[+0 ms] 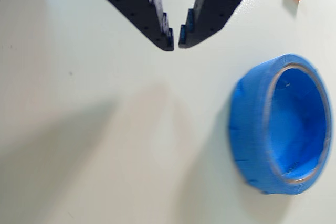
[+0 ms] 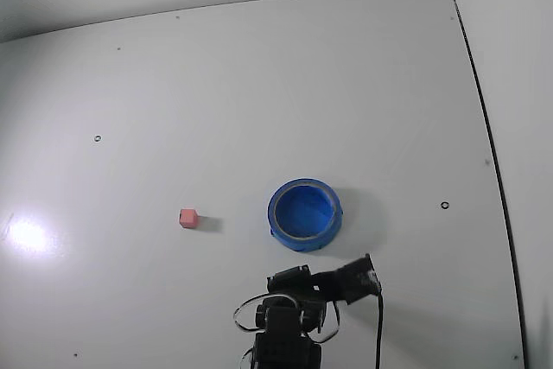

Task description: Grasp a block and put it in the bin.

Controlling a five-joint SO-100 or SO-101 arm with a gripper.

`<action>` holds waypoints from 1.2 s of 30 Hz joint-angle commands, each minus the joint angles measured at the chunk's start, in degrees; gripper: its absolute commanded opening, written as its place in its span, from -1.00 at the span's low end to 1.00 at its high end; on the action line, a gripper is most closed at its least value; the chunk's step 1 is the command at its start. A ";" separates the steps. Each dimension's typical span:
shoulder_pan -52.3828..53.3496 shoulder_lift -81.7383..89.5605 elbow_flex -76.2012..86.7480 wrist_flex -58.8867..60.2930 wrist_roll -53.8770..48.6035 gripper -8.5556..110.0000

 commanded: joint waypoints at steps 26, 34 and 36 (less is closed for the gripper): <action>-34.63 -36.12 -43.51 -0.62 -27.86 -0.54; -39.20 -56.51 -59.15 -0.62 -26.98 -0.54; -39.64 -60.82 -62.75 -0.62 -26.89 -0.54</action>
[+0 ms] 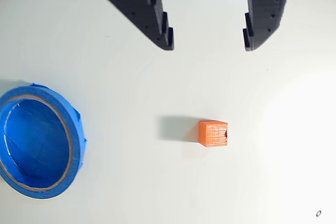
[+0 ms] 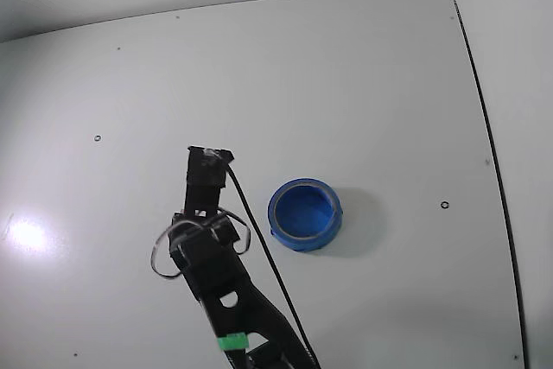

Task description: Grasp a block and put it in the bin.

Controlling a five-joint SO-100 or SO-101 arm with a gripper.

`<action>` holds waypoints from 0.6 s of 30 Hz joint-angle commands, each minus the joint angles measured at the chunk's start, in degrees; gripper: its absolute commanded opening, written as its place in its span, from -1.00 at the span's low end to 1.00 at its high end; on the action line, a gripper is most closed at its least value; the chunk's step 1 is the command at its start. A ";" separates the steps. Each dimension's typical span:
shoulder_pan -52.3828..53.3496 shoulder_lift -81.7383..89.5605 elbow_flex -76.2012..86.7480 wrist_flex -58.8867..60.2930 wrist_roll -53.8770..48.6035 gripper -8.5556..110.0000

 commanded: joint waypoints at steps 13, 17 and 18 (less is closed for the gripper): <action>-1.58 -31.73 -31.55 -0.62 -0.53 -0.54; -0.97 -37.53 -36.56 -0.70 -0.62 -0.54; -0.97 -38.85 -37.79 -0.70 -0.62 -0.54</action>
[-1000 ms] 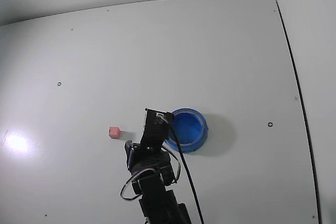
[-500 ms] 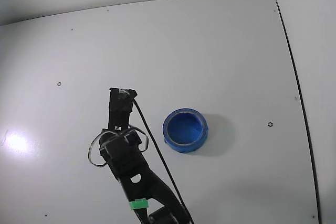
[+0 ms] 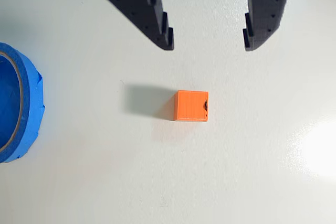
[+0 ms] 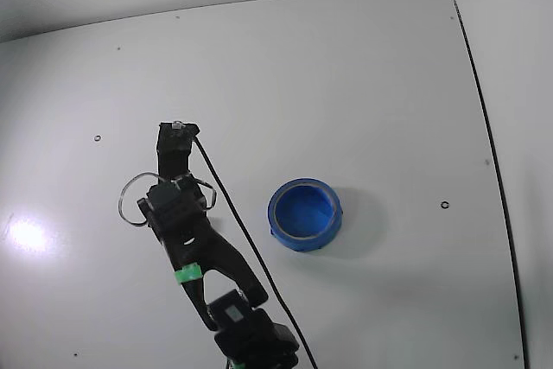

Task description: Grasp a block and put it in the bin.

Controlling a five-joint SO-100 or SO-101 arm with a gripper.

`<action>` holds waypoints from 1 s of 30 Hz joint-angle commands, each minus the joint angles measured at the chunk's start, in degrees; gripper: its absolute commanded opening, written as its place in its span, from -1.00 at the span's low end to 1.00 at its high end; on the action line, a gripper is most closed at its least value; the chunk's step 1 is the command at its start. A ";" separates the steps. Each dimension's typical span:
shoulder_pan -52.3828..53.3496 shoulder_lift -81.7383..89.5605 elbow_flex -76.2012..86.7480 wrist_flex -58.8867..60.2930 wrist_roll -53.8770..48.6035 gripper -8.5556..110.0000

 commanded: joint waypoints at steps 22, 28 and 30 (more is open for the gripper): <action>0.44 -20.39 -19.25 -9.93 -0.70 -0.54; 0.53 -19.69 -19.25 -10.63 -0.79 -0.54; 0.53 -19.60 -19.25 -10.63 -0.79 -0.54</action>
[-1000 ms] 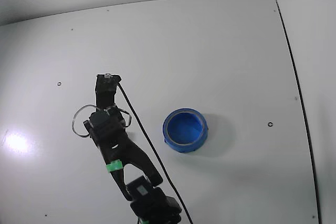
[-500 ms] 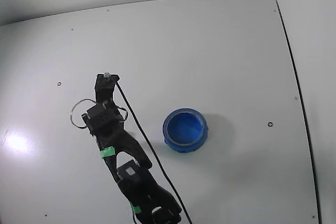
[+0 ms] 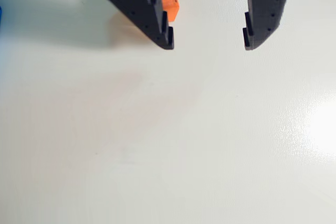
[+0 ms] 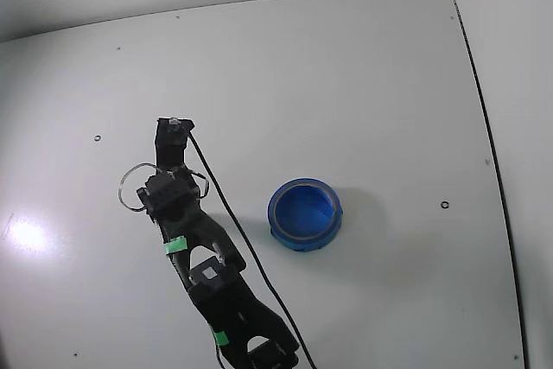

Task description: Grasp a block and put it in the bin.

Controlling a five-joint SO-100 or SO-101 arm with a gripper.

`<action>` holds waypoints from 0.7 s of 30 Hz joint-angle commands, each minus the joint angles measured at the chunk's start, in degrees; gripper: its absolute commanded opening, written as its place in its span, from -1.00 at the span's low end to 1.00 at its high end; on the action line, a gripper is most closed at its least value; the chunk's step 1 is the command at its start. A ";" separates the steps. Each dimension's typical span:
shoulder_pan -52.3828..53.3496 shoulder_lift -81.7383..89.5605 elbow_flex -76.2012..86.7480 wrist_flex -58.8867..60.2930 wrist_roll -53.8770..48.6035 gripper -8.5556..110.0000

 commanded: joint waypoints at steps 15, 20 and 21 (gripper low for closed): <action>5.80 6.42 -2.64 -0.97 -2.81 -0.54; 6.06 13.27 6.68 -1.05 -3.87 -0.54; 6.06 14.77 8.44 -1.05 -3.87 -0.54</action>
